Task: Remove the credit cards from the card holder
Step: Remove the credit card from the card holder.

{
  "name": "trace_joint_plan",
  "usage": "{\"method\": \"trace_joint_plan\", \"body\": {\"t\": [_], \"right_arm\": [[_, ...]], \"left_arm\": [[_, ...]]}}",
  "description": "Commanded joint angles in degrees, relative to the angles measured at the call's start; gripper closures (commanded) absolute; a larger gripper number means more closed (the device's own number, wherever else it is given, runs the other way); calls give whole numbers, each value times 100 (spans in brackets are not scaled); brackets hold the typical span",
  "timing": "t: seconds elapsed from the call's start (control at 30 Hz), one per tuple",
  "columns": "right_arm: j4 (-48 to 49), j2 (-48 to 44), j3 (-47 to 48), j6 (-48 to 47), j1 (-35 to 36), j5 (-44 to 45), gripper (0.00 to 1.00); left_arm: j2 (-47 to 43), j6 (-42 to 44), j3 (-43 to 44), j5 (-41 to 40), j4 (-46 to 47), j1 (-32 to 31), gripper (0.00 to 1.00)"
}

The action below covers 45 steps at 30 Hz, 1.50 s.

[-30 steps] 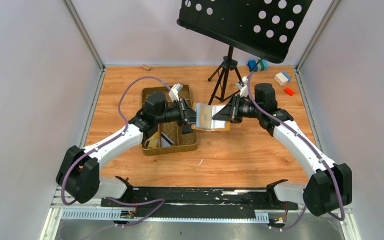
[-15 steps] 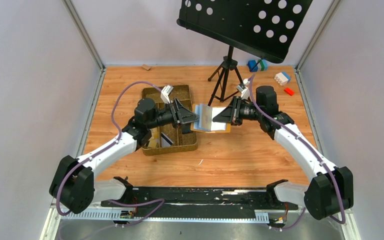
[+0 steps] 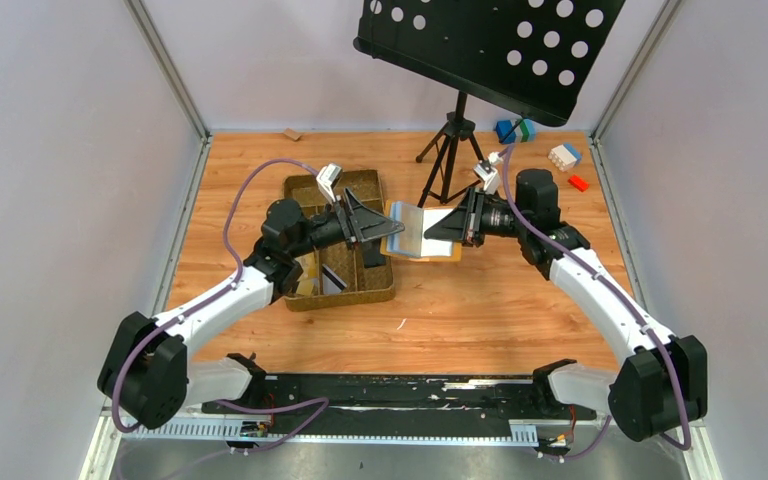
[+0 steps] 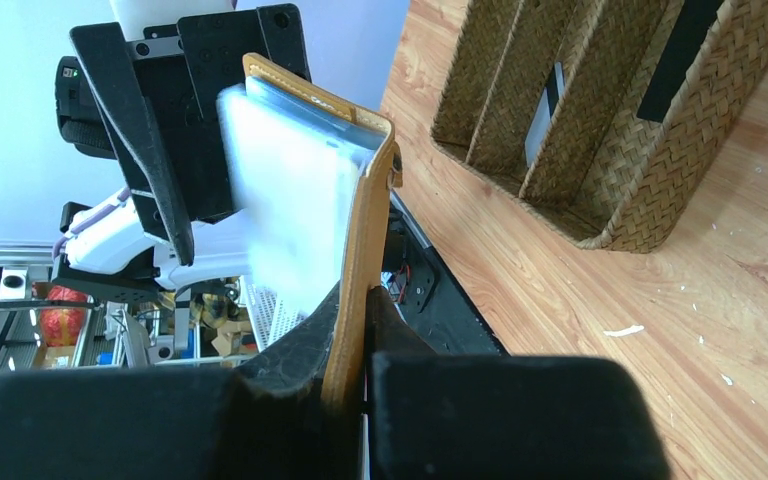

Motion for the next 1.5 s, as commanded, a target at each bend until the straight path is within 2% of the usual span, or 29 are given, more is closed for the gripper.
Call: {"method": "trace_joint_plan", "body": {"t": [0.0,0.1,0.27,0.5,0.67,1.03,1.27,1.47], "right_arm": [[381,-201,-34,96,-7,-197,100],[451,-188,-41,133,-5,-216,100],[674,-151,-104,254,-4,-256,100],[729,-86,-120,312,-9,-350,100],[876,-74,-94,298,-4,-407,100],[1059,20,-76,346,-9,-554,100],[1122,102,-24,354,4,-570,100],[1210,159,3,389,22,-600,100]], "left_arm": [[54,-279,-48,86,833,15,33],[65,-238,-16,125,783,11,33],[37,-154,-1,136,608,12,46],[36,-170,41,124,746,11,53],[148,-226,78,140,841,4,64],[527,-479,273,273,1458,-166,66],[577,-472,328,306,1474,-179,62],[652,-492,382,350,1529,-202,64]]}}
